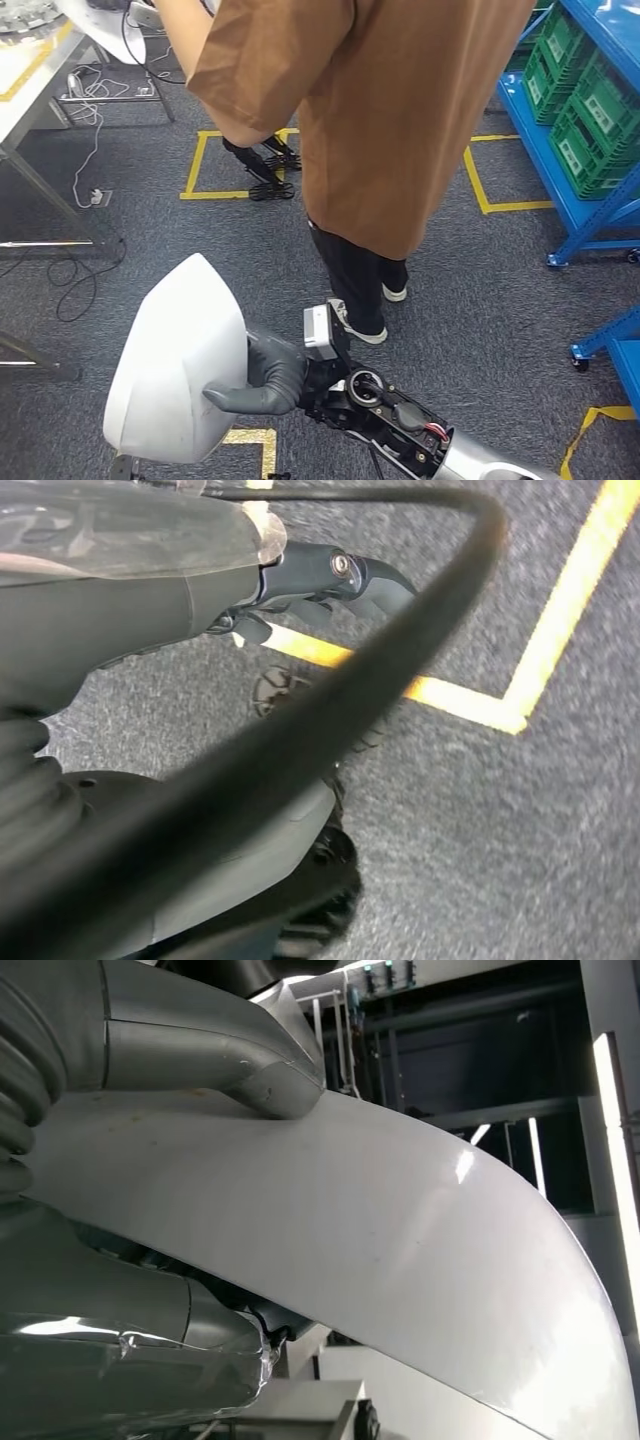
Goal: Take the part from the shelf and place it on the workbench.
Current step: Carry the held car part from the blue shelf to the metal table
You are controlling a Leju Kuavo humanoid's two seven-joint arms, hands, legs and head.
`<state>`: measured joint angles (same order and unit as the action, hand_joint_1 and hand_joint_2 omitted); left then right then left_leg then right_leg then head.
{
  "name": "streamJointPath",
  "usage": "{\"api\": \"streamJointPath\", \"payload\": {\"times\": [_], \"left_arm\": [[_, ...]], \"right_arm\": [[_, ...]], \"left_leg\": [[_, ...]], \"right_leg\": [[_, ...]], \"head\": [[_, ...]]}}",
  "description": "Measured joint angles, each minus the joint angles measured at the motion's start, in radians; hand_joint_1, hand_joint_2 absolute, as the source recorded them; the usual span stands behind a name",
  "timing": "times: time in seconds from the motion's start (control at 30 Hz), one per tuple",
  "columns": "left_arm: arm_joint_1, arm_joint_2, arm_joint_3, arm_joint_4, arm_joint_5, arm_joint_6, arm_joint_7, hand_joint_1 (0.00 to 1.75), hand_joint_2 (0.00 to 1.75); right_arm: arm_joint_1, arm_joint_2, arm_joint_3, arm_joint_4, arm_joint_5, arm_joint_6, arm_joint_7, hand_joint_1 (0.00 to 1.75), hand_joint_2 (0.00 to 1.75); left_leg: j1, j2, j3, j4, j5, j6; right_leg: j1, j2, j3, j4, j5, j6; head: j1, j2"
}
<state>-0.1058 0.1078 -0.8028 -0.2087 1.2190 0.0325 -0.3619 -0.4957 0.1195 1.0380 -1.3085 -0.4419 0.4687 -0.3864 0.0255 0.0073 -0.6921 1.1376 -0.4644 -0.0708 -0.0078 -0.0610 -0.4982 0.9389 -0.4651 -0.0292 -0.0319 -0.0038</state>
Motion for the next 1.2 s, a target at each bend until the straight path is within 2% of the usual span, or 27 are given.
{"api": "streamJointPath", "payload": {"times": [0.07,0.1,0.13,0.2,0.23,0.27,0.33,0.37,0.4,0.43,0.5,0.53,0.6,0.67,0.73,0.77,0.8,0.87,0.9,0.93,0.97,1.0,1.03,1.1,1.13,1.17,1.2], "left_arm": [[-0.004,0.001,-0.001,0.0,-0.001,0.001,0.002,0.0,1.75],[-0.007,0.001,-0.002,0.0,-0.001,0.001,0.003,0.0,1.75],[-0.008,0.001,-0.002,0.0,-0.001,0.001,0.004,0.0,1.75],[-0.008,0.002,-0.003,0.0,-0.001,0.002,0.005,0.0,1.75],[-0.007,0.002,-0.004,0.0,-0.001,0.002,0.006,0.0,1.75],[-0.007,0.002,-0.004,0.0,-0.001,0.002,0.006,0.0,1.75],[-0.009,0.003,-0.006,0.0,-0.001,0.002,0.007,0.0,1.75],[-0.011,0.003,-0.006,0.0,-0.001,0.003,0.007,0.0,1.75],[-0.012,0.003,-0.007,0.0,-0.001,0.003,0.007,0.0,1.75],[-0.012,0.004,-0.008,0.0,-0.001,0.003,0.007,0.0,1.75],[-0.012,0.004,-0.008,0.0,-0.001,0.003,0.007,0.0,1.75],[-0.012,0.004,-0.008,0.0,-0.001,0.003,0.007,0.0,1.75],[-0.013,0.002,-0.01,0.0,-0.001,0.003,0.008,0.0,1.75],[-0.014,0.0,-0.011,0.0,-0.001,0.004,0.009,0.0,1.75],[-0.012,0.001,-0.012,0.0,-0.002,0.004,0.01,0.0,1.75],[-0.01,0.002,-0.012,0.0,-0.002,0.004,0.01,0.0,1.75],[-0.009,0.002,-0.012,0.0,-0.003,0.004,0.01,0.0,1.75],[-0.013,0.001,-0.013,0.0,-0.005,0.005,0.011,0.0,1.75],[-0.016,0.001,-0.013,0.0,-0.005,0.005,0.012,0.0,1.75],[-0.017,0.001,-0.013,0.0,-0.006,0.005,0.013,0.0,1.75],[-0.017,0.0,-0.014,0.0,-0.005,0.004,0.014,0.0,1.75],[-0.016,0.0,-0.014,0.0,-0.005,0.004,0.014,0.0,1.75],[-0.014,0.001,-0.016,0.0,-0.004,0.004,0.015,0.0,1.75],[-0.015,0.001,-0.018,0.0,-0.002,0.004,0.015,0.0,1.75],[-0.016,0.001,-0.019,-0.001,-0.001,0.004,0.014,0.0,1.75],[-0.017,0.001,-0.02,-0.001,0.0,0.004,0.013,0.0,1.75],[-0.017,0.001,-0.02,-0.001,0.0,0.004,0.012,0.0,1.75]], "right_arm": [[-0.001,0.0,0.0,0.0,-0.001,-0.002,0.0,1.73,1.75],[-0.001,-0.001,-0.001,0.0,-0.001,-0.004,0.0,1.73,1.75],[-0.002,-0.001,-0.001,0.0,-0.001,-0.006,0.0,1.73,1.75],[-0.002,-0.002,-0.001,0.0,-0.001,-0.008,0.0,1.73,1.75],[-0.003,-0.002,-0.001,0.0,-0.001,-0.009,0.0,1.73,1.75],[-0.004,-0.002,-0.001,0.0,-0.001,-0.009,0.0,1.73,1.75],[-0.004,-0.005,-0.001,0.001,0.0,-0.01,0.001,1.73,1.75],[-0.004,-0.006,-0.001,0.002,0.0,-0.01,0.001,1.73,1.75],[-0.003,-0.008,0.0,0.003,0.0,-0.011,0.002,1.73,1.75],[-0.002,-0.009,0.0,0.004,0.0,-0.011,0.002,1.73,1.75],[-0.002,-0.009,0.0,0.004,0.0,-0.011,0.002,1.73,1.75],[-0.002,-0.01,0.0,0.005,0.0,-0.011,0.002,1.73,1.75],[-0.003,-0.012,0.0,0.008,0.001,-0.01,0.003,1.73,1.75],[-0.005,-0.014,0.0,0.01,0.002,-0.01,0.003,1.73,1.75],[-0.006,-0.014,0.0,0.011,0.003,-0.011,0.005,1.73,1.75],[-0.007,-0.013,0.0,0.011,0.003,-0.012,0.007,1.73,1.75],[-0.008,-0.013,0.0,0.011,0.003,-0.013,0.009,1.73,1.75],[-0.01,-0.013,0.0,0.011,0.003,-0.015,0.015,1.73,1.75],[-0.01,-0.014,0.0,0.012,0.003,-0.016,0.017,1.73,1.75],[-0.009,-0.015,0.0,0.012,0.003,-0.016,0.02,1.73,1.75],[-0.008,-0.015,0.0,0.013,0.003,-0.015,0.022,1.73,1.75],[-0.008,-0.016,0.001,0.014,0.003,-0.014,0.023,1.73,1.75],[-0.009,-0.016,0.001,0.015,0.002,-0.012,0.023,1.73,1.75],[-0.011,-0.016,0.002,0.016,0.002,-0.009,0.023,1.73,1.75],[-0.012,-0.016,0.002,0.017,0.003,-0.007,0.022,1.73,1.75],[-0.013,-0.016,0.003,0.017,0.003,-0.005,0.021,1.73,1.75],[-0.014,-0.015,0.003,0.017,0.004,-0.003,0.019,1.73,1.75]], "left_leg": [[-0.002,0.041,0.083,-0.147,0.054,0.004],[-0.005,0.054,0.106,-0.19,0.066,0.01],[-0.009,0.057,0.115,-0.206,0.068,0.016],[-0.012,0.035,0.114,-0.208,0.068,0.031],[-0.011,0.026,0.115,-0.21,0.069,0.038],[-0.01,0.016,0.117,-0.212,0.07,0.045],[-0.01,-0.003,0.12,-0.213,0.07,0.056],[-0.012,-0.013,0.12,-0.213,0.069,0.059],[-0.013,-0.021,0.12,-0.213,0.069,0.06],[-0.014,-0.027,0.12,-0.213,0.069,0.061],[-0.015,-0.029,0.12,-0.213,0.069,0.061],[-0.016,-0.033,0.12,-0.213,0.069,0.061],[-0.017,-0.077,0.123,-0.21,0.067,0.058],[-0.015,-0.128,0.118,-0.206,0.069,0.048],[-0.01,-0.15,0.109,-0.207,0.075,0.034],[-0.011,-0.14,0.104,-0.202,0.072,0.028],[-0.012,-0.118,0.093,-0.181,0.059,0.024],[-0.014,-0.053,0.041,-0.077,0.003,0.016],[-0.012,-0.033,0.004,-0.005,-0.028,0.01],[-0.009,-0.023,-0.027,0.055,-0.047,0.005],[-0.005,-0.019,-0.044,0.086,-0.05,0.001],[-0.001,-0.015,-0.04,0.077,-0.035,-0.003],[0.003,-0.006,-0.015,0.028,-0.006,-0.007],[0.007,0.041,0.063,-0.116,0.054,-0.01],[0.005,0.059,0.091,-0.168,0.071,-0.005],[0.002,0.068,0.105,-0.195,0.076,0.003],[-0.002,0.06,0.106,-0.199,0.074,0.014]], "right_leg": [[0.004,-0.02,0.003,0.001,-0.007,0.009],[0.007,-0.028,0.006,0.002,-0.01,0.015],[0.009,-0.036,0.009,0.002,-0.014,0.021],[0.007,-0.049,0.015,0.003,-0.021,0.033],[0.004,-0.038,0.013,0.012,-0.031,0.039],[0.001,-0.016,0.002,0.04,-0.05,0.043],[-0.002,0.037,-0.055,0.166,-0.115,0.046],[-0.002,0.05,-0.091,0.241,-0.147,0.047],[-0.001,0.056,-0.118,0.296,-0.167,0.047],[-0.001,0.057,-0.133,0.327,-0.177,0.047],[-0.001,0.058,-0.139,0.337,-0.179,0.047],[-0.001,0.058,-0.143,0.342,-0.177,0.046],[-0.003,0.106,-0.088,0.192,-0.085,0.034],[-0.002,0.15,-0.022,0.028,0.001,0.025],[-0.001,0.134,-0.012,0.016,0.001,0.021],[-0.002,0.121,-0.009,0.009,0.006,0.016],[-0.004,0.106,-0.005,0.002,0.01,0.011],[-0.003,0.075,-0.001,-0.008,0.015,0.004],[-0.002,0.058,-0.002,-0.009,0.015,0.002],[-0.001,0.042,-0.003,-0.009,0.014,0.002],[0.0,0.027,-0.003,-0.008,0.012,0.002],[-0.001,0.013,-0.003,-0.008,0.011,0.003],[-0.001,0.001,-0.003,-0.007,0.008,0.005],[0.002,-0.019,-0.001,-0.001,0.0,0.015],[0.004,-0.028,0.001,0.003,-0.005,0.022],[0.007,-0.037,0.004,0.005,-0.01,0.029],[0.008,-0.047,0.008,0.006,-0.015,0.034]], "head": [[-0.01,0.0],[-0.01,0.0],[-0.009,0.0],[-0.002,0.0],[0.001,0.0],[0.005,0.0],[0.016,0.0],[0.022,0.0],[0.025,0.0],[0.028,0.0],[0.029,0.0],[0.029,0.0],[0.036,0.0],[0.043,0.0],[0.043,0.0],[0.042,0.0],[0.036,0.0],[0.022,0.0],[0.016,0.0],[0.013,0.0],[0.01,0.0],[0.007,0.0],[0.004,0.0],[-0.007,0.0],[-0.008,0.0],[-0.007,0.0],[-0.005,0.0]]}}
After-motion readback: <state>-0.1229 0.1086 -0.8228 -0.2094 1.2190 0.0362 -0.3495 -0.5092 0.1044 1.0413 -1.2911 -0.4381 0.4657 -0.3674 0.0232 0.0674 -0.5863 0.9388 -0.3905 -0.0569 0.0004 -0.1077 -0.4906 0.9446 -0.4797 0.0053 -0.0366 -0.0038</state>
